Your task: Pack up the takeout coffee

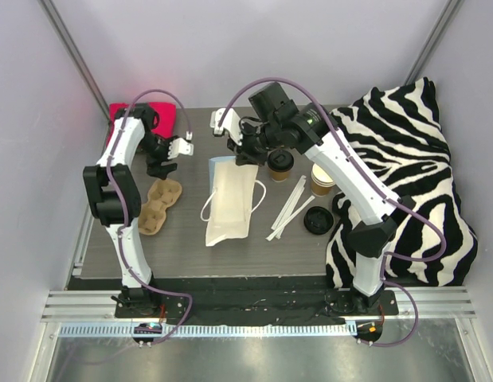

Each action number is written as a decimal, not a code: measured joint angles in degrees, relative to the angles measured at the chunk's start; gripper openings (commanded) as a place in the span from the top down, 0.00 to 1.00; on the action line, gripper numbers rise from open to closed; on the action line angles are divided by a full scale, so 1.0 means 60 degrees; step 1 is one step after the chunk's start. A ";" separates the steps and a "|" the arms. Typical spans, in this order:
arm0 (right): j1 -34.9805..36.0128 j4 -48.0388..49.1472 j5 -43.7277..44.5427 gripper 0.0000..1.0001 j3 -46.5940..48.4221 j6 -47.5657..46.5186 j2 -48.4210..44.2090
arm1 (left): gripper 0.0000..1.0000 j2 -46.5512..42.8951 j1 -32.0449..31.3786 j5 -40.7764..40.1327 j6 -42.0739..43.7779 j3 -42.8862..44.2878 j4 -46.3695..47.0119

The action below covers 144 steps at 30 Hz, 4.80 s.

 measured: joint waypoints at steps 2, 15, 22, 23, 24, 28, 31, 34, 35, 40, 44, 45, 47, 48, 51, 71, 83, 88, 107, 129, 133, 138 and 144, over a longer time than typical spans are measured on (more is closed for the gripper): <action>0.0000 0.0022 0.0000 0.99 0.0044 0.0124 0.0000 | 0.31 0.0007 0.0000 -0.0069 0.0160 -0.0270 0.0007; 0.0000 0.0171 -0.0011 0.99 0.0313 0.0725 0.0004 | 0.46 0.0273 -0.0084 -0.0277 0.0838 -0.1166 -0.0051; 0.0000 0.0189 0.0000 0.99 0.0386 0.1009 0.0011 | 0.52 0.0576 -0.0091 -0.0313 0.1002 -0.1177 -0.0047; 0.0000 0.0189 0.0000 0.99 0.0386 0.1056 0.0011 | 0.53 0.0630 -0.0091 -0.0313 0.1038 -0.1177 -0.0044; 0.0000 0.0189 0.0000 0.99 0.0390 0.1100 0.0015 | 0.56 0.0659 -0.0091 -0.0317 0.1045 -0.1177 -0.0033; 0.0000 0.0189 0.0000 0.99 0.0430 0.1253 0.0058 | 0.67 0.0736 -0.0091 -0.0393 0.1064 -0.1177 0.0011; 0.0000 0.0189 0.0004 0.99 0.0437 0.1399 0.0058 | 0.87 0.0747 -0.0091 -0.0448 0.1060 -0.1195 0.0047; 0.0000 0.0189 0.0033 0.99 0.0444 0.1504 0.0058 | 1.00 0.0707 -0.0091 -0.0430 0.0947 -0.1264 0.0025; 0.0000 0.0189 0.0051 0.99 0.0444 0.1541 0.0058 | 1.00 0.0656 -0.0091 -0.0401 0.0820 -0.1304 0.0015; 0.0000 0.0270 0.0255 0.99 0.0331 0.1821 0.0055 | 1.00 0.0066 -0.0087 -0.0022 0.0171 -0.1300 -0.0029; 0.0000 0.0525 0.0721 0.99 -0.0022 0.2095 0.0055 | 1.00 -0.1377 -0.0062 0.0474 -0.0645 -0.1279 -0.0004; 0.0000 0.0557 0.0860 0.99 -0.0091 0.2164 0.0055 | 1.00 -0.1887 -0.0062 0.0539 -0.0849 -0.1275 0.0011; -0.0004 0.0645 0.1107 0.99 -0.0186 0.2259 0.0055 | 1.00 -0.3060 -0.0029 0.0659 -0.1472 -0.1249 0.0029; -0.0007 0.0681 0.1177 0.99 -0.0208 0.2288 0.0055 | 1.00 -0.3683 -0.0007 0.0707 -0.1756 -0.1231 0.0022; -0.0007 0.0816 0.1348 0.99 -0.0408 0.2397 -0.0026 | 1.00 -0.5479 0.0069 0.0725 -0.2736 -0.1107 0.0018; -0.0004 0.0820 0.1497 0.99 -0.0637 0.2535 -0.0266 | 1.00 -0.9391 0.0109 0.0973 -0.8327 0.2444 0.2779; 0.0004 0.0834 0.1898 0.99 -0.0543 0.2758 -0.0262 | 1.00 -0.9318 0.0109 0.1934 -1.0094 0.2233 0.3501; 0.0007 0.0856 0.2069 0.99 -0.0379 0.2929 -0.0237 | 1.00 -0.9493 0.0109 0.1854 -1.0211 0.1497 0.3486; 0.0197 0.1341 0.4360 0.99 -0.0055 0.3377 0.1260 | 1.00 -0.9839 -0.0342 0.0229 -0.9366 -0.0208 0.3344; 0.0415 0.1129 0.4422 0.99 0.0947 0.3111 0.1435 | 1.00 -1.0378 -0.7825 -0.6080 -0.5661 -0.3574 0.4677; 0.0463 0.1086 0.3891 0.99 0.1118 0.2685 0.1413 | 1.00 -1.0579 -0.8291 -0.6142 -0.5005 -0.3650 0.4867; 0.0663 0.0838 0.3508 0.99 0.1118 0.1949 0.1402 | 1.00 -1.0357 -0.8480 -0.6156 -0.4510 -0.3370 0.4958; 0.0907 0.0576 0.3417 0.99 0.0936 0.1268 0.1206 | 1.00 -1.0393 -0.8510 -0.6124 -0.3745 -0.3297 0.4998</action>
